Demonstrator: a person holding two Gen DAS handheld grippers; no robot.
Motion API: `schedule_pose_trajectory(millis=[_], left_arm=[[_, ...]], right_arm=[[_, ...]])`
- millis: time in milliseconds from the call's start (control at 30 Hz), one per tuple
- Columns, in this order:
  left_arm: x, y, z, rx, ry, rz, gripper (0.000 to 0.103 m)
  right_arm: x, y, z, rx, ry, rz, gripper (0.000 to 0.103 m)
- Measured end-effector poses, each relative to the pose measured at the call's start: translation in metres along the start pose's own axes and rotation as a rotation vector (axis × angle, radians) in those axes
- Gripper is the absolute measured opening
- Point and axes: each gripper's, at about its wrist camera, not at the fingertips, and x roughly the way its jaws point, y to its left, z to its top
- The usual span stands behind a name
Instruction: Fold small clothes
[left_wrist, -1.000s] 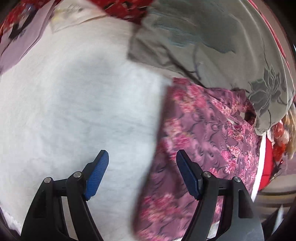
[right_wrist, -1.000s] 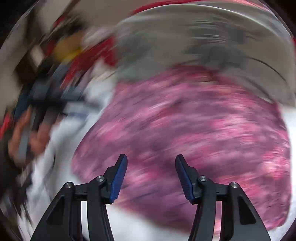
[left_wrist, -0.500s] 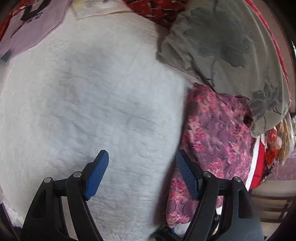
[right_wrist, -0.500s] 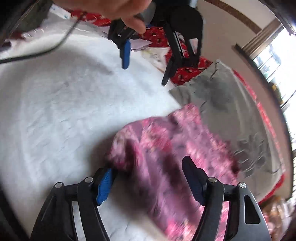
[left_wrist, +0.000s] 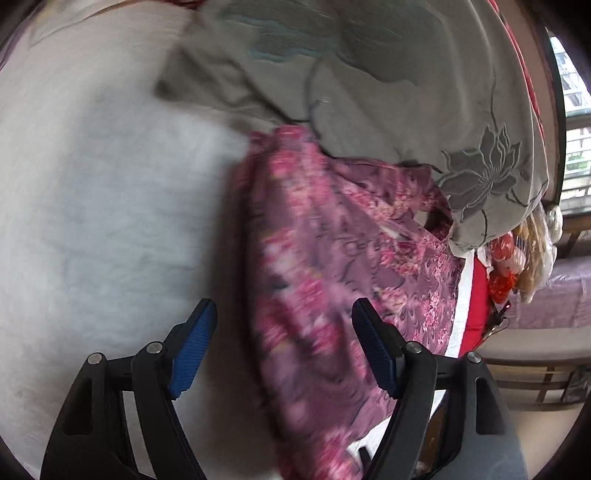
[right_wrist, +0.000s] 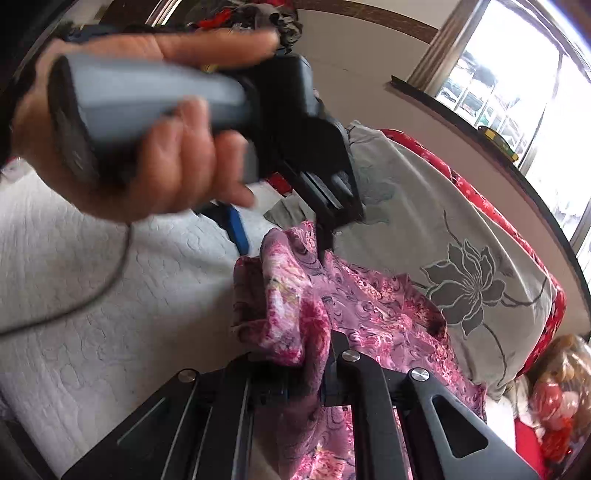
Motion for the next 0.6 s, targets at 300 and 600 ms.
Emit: schedule_pose_trajectory(millis=[300, 600], left_arm=[[-0.012, -0.053, -0.009, 0.096, -0.017, 0.006, 0.017], [-0.021, -0.142, -0.03, 0.198, -0.058, -0.001, 0.017]], right_arm=[[-0.02, -0.026, -0.013, 0.153, -0.014, 0.041, 0.009], [-0.054, -0.11, -0.045, 0.466, -0.017, 0.062, 0.009]])
